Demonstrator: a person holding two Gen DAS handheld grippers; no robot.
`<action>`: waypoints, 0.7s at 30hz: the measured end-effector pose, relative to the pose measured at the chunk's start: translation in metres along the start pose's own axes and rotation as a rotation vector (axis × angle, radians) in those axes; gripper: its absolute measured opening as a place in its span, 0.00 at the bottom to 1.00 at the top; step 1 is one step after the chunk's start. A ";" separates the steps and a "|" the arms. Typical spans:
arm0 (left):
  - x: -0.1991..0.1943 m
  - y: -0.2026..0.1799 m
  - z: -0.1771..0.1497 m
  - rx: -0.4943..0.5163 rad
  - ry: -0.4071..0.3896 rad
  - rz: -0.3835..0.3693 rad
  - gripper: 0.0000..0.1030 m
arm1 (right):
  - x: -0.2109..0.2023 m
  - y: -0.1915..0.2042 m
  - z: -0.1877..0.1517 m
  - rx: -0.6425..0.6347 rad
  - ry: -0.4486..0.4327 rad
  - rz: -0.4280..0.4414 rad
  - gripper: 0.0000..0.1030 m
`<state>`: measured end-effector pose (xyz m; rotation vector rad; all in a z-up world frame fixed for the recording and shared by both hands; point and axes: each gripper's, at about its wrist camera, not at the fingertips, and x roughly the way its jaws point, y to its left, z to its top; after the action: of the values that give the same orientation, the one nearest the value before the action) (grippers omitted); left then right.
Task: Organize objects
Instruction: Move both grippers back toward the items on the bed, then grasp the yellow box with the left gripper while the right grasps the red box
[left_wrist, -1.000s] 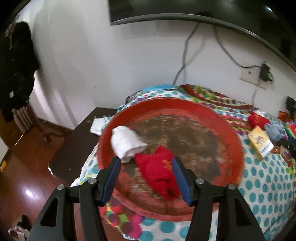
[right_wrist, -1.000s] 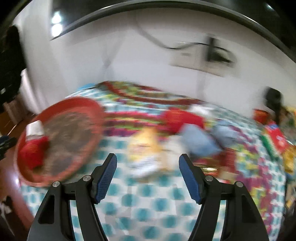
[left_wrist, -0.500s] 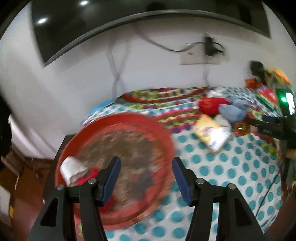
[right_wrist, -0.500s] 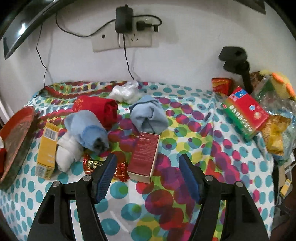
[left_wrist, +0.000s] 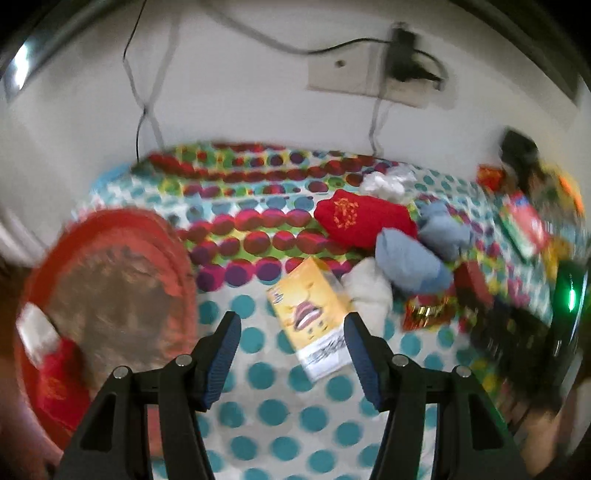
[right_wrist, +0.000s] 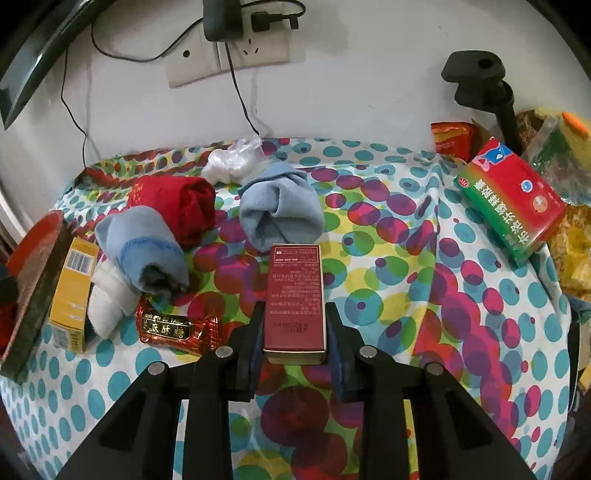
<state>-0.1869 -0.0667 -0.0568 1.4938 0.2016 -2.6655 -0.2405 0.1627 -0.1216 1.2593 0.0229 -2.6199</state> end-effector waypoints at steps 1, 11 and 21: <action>0.006 0.003 0.004 -0.049 0.024 -0.027 0.58 | 0.001 0.001 0.000 -0.003 0.002 -0.002 0.27; 0.058 0.010 0.002 -0.291 0.178 -0.113 0.58 | -0.001 -0.003 0.001 0.017 0.002 0.029 0.28; 0.062 0.003 -0.008 -0.137 0.081 -0.082 0.57 | -0.002 -0.001 0.003 0.020 0.002 0.031 0.28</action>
<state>-0.2118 -0.0688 -0.1144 1.5836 0.4506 -2.5936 -0.2416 0.1638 -0.1183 1.2587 -0.0222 -2.5988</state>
